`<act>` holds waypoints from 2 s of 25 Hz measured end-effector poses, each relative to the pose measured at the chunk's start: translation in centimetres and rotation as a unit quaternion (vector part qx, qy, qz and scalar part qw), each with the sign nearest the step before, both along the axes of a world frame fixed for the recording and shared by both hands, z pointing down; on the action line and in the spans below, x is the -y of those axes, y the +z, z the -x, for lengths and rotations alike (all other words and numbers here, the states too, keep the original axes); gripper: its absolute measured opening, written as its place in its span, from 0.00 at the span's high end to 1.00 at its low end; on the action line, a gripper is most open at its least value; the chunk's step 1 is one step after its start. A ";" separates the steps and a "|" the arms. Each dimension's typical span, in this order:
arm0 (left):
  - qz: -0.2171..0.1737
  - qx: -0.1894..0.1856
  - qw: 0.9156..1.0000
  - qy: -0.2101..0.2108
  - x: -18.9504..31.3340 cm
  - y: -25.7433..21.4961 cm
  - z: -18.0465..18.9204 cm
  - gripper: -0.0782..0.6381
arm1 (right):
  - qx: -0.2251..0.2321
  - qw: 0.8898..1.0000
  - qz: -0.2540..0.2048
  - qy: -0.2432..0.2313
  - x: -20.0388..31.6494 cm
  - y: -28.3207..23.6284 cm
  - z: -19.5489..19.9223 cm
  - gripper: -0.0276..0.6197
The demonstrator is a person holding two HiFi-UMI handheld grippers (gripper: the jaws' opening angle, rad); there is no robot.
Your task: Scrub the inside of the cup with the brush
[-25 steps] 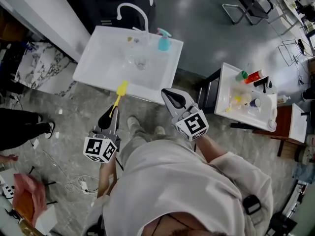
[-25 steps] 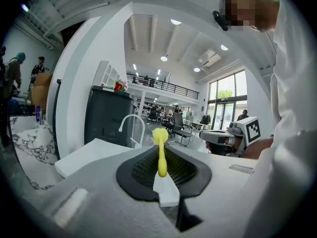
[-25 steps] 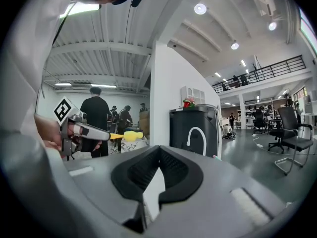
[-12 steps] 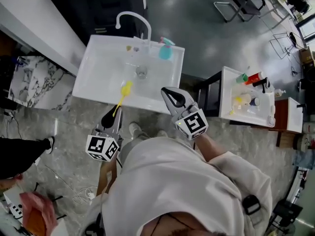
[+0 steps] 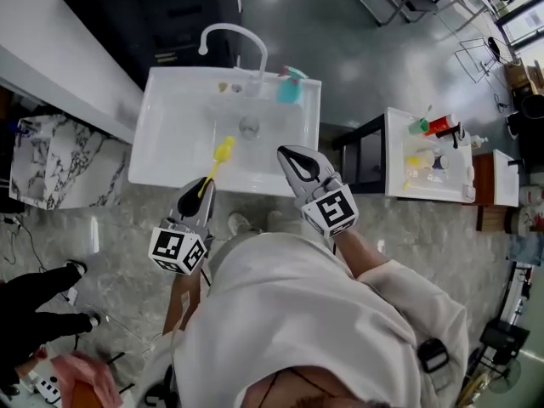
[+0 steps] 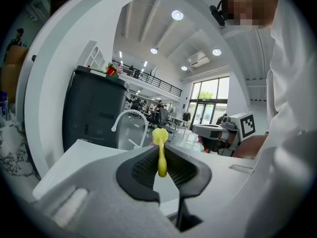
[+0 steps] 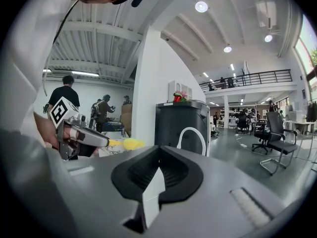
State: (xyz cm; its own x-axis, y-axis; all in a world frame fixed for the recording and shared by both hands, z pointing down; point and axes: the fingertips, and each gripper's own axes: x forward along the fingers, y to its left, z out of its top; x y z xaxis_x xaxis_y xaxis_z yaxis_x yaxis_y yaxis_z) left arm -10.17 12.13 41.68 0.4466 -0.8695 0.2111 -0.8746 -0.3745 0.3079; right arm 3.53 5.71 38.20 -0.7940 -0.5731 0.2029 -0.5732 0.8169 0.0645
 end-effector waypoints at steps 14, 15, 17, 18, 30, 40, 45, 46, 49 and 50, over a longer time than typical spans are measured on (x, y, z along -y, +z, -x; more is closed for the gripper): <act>0.011 0.011 1.000 -0.021 4.1 0.3 -0.4 0.84 | -0.005 0.999 0.020 -0.028 5.1 2.6 0.0 0.95; 0.012 0.013 1.000 -0.025 4.5 0.3 -0.5 0.84 | -0.003 0.999 0.021 -0.032 5.5 2.7 0.0 0.95; 0.011 0.017 0.999 -0.033 5.2 0.3 -0.7 0.83 | -0.002 0.999 0.025 -0.041 6.3 3.2 -0.1 0.95; 0.010 0.019 0.999 -0.036 5.6 0.3 -0.7 0.83 | -0.002 0.999 0.027 -0.044 6.7 3.6 -0.1 0.95; 0.030 0.015 0.998 -0.048 7.5 1.8 0.4 0.83 | -0.021 0.997 0.056 -0.057 9.4 6.7 1.0 0.95; 0.036 0.018 0.999 -0.032 8.9 1.8 2.3 0.83 | -0.040 0.996 0.071 -0.045 9.9 8.5 2.0 0.95; 0.038 0.017 0.999 -0.028 9.4 2.0 2.6 0.83 | -0.045 0.995 0.075 -0.044 10.3 9.2 2.1 0.94; 0.038 0.017 0.999 -0.027 9.5 2.1 2.7 0.83 | -0.048 0.995 0.075 -0.046 10.4 9.3 2.2 0.93; 0.039 0.017 0.999 -0.027 9.9 2.1 3.0 0.83 | -0.063 0.993 0.080 -0.054 10.6 9.9 2.6 0.84; 0.040 0.017 0.999 -0.027 10.0 2.1 3.1 0.83 | -0.069 0.993 0.081 -0.056 10.7 10.2 2.7 0.83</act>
State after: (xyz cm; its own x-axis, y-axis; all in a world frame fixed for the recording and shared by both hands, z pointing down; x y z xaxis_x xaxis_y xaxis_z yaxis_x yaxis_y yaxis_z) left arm -13.31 2.13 43.79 0.3910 -0.8719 0.2948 -0.9032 -0.3020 0.3049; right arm 0.87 -4.94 48.39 -0.8094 -0.4333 0.3964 -0.4728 0.8812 -0.0022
